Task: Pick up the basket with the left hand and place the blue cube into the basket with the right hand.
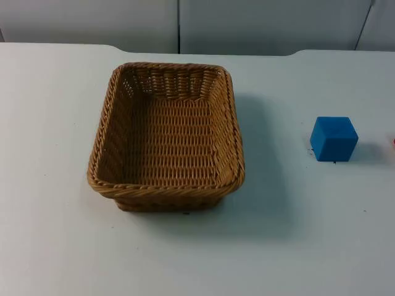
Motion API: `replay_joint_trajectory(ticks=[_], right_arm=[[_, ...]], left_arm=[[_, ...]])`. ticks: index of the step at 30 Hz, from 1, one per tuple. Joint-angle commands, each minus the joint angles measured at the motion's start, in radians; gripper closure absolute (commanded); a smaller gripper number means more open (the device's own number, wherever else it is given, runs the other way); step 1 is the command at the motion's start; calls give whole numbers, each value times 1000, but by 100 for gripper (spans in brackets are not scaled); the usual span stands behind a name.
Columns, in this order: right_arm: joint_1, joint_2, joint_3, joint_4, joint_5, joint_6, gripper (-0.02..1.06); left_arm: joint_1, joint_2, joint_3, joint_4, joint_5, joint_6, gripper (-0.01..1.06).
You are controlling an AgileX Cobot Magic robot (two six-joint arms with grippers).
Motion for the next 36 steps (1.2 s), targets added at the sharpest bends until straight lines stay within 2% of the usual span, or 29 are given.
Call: replay_joint_trajectory(ticks=[1,19,24,30,36], right_arm=[[-7,-3,9,-2,-8,0,0],[-7,-3,9,-2,-8,0,0],[-7,-3,9,-2,-8,0,0],[-7,-3,9,-2,-8,0,0],[-7,-3,9,-2,-8,0,0]], left_arm=[[3,-4,2,-13,-13,-1,0],[3,329,-196,-26,-204,6,0],[3,529,-267,-60,-263,58,0],[3,669,-308,-91,-311,107,0],[3,858,-345,-154,-397,204,0]])
